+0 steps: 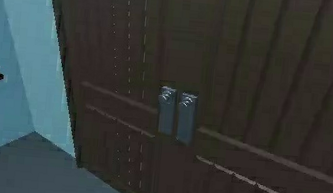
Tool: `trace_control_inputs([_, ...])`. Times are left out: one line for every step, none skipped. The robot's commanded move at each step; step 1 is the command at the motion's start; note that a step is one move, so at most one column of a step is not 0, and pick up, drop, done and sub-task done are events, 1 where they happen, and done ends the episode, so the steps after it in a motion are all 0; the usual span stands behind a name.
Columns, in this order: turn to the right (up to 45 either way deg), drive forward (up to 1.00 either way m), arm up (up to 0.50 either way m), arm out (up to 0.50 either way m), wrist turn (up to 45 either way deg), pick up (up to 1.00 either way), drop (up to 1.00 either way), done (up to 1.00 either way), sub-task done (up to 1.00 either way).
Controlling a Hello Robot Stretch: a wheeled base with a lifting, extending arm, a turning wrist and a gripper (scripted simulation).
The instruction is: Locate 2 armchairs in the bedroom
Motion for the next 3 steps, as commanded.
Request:
trace_control_inputs([-45.0, 0.0, 0.0, 0.0, 0.0, 0.0, 0.0, 0.0, 0.0])
trace_control_inputs([-45.0, 0.0, 0.0, 0.0, 0.0, 0.0, 0.0, 0.0, 0.0])
trace_control_inputs([-45.0, 0.0, 0.0, 0.0, 0.0, 0.0, 0.0, 0.0, 0.0])
